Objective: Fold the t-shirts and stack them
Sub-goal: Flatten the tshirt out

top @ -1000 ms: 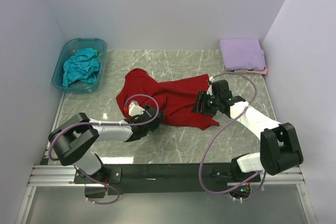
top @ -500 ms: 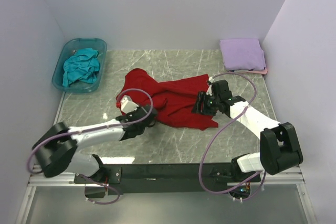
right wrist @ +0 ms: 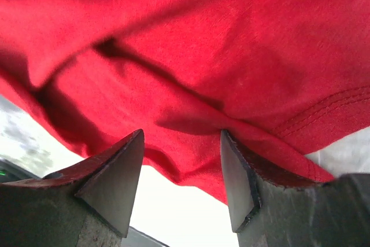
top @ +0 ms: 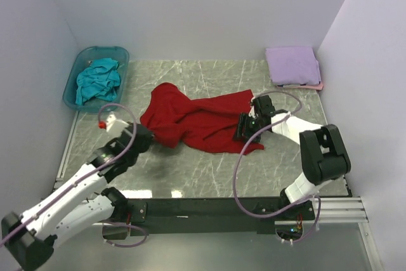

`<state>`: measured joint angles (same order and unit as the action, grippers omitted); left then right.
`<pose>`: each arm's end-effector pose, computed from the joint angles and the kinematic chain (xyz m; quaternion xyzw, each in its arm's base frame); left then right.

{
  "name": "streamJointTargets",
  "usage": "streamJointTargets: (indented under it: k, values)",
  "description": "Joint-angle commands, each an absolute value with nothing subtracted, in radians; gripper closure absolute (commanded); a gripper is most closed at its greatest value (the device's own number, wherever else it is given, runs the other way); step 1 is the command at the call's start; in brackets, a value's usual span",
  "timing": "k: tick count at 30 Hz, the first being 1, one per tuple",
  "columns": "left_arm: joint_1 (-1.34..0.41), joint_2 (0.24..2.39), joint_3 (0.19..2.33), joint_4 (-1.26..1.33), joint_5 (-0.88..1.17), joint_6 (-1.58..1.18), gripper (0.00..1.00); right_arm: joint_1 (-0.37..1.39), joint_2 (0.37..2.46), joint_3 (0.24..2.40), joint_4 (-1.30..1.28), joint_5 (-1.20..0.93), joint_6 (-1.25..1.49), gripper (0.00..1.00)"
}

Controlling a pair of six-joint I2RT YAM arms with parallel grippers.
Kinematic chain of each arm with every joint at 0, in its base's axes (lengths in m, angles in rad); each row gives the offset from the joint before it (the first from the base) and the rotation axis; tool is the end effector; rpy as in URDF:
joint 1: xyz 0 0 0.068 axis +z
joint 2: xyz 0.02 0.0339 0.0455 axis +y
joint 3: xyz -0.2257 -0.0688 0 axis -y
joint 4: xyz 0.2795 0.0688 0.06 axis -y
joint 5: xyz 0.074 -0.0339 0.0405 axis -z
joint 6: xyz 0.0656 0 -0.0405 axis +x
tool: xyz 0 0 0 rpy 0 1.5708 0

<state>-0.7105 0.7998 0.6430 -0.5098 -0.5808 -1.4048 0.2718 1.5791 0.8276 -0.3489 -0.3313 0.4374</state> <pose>0.2125 -0.1354 0.2113 -0.4108 0.7679 -0.2382 0.4299 0.3109 0.1088 0.0709 0.0410 0.9590 0.2302 0.1599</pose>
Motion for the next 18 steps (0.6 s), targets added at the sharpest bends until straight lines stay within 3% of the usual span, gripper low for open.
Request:
streamJointTargets:
  k: [1,4,11,18]
  values:
    - [-0.577,0.741,0.712,-0.687,-0.514,-1.212,0.99,0.235,1.657,0.891,-0.364,-0.331,0.443,0.37]
    - [-0.449,0.752,0.739,-0.677,-0.451,-1.063,0.99,0.206,1.733,0.951,-0.359,-0.333,0.465,0.37]
    - [-0.062,1.037,0.825,-0.558,-0.138,-0.812,0.99,0.086,1.822,1.13,-0.38,-0.241,0.502,0.37]
    - [0.04,1.063,0.919,-0.614,-0.08,-0.736,0.99,0.072,1.692,1.099,-0.408,-0.196,0.471,0.37]
